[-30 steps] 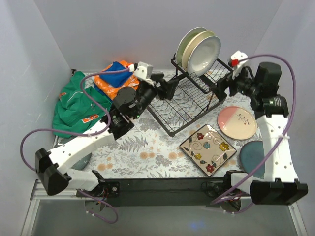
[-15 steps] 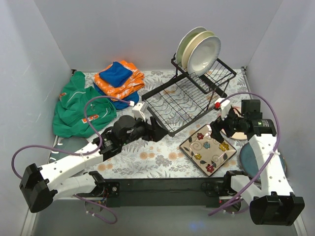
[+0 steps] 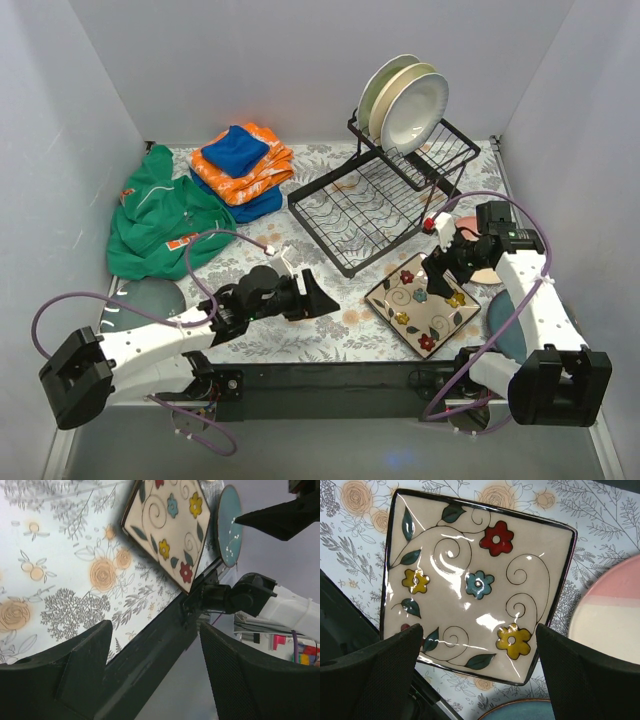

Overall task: Load the plates into the dish rack
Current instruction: Grab a plate with the left arm

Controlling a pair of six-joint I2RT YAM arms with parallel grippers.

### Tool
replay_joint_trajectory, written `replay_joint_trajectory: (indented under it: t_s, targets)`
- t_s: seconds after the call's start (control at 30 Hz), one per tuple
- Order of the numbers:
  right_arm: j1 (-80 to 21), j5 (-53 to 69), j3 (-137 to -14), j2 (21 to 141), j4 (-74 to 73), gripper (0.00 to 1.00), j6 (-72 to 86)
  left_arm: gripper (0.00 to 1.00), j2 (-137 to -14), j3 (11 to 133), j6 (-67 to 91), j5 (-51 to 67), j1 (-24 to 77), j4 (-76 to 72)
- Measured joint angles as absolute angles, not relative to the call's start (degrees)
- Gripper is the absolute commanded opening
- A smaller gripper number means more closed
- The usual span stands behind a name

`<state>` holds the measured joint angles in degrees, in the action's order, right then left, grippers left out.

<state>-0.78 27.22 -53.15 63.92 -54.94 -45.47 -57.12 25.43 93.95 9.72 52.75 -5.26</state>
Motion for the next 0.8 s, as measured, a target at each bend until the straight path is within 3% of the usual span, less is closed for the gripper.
replay_joint_trajectory:
  t_s: [0.37,0.8]
  targets:
    - [1.0,23.8,-50.7,66.3,-52.7,0.98,-46.3,0.69,-68.4,22.7,109.1,-0.2,60.6,-14.3]
    - [6.1,24.4,-50.4,71.0,-52.5,0.97,-49.8,0.69,-82.3,23.4,114.3,-10.2,65.0,-26.2]
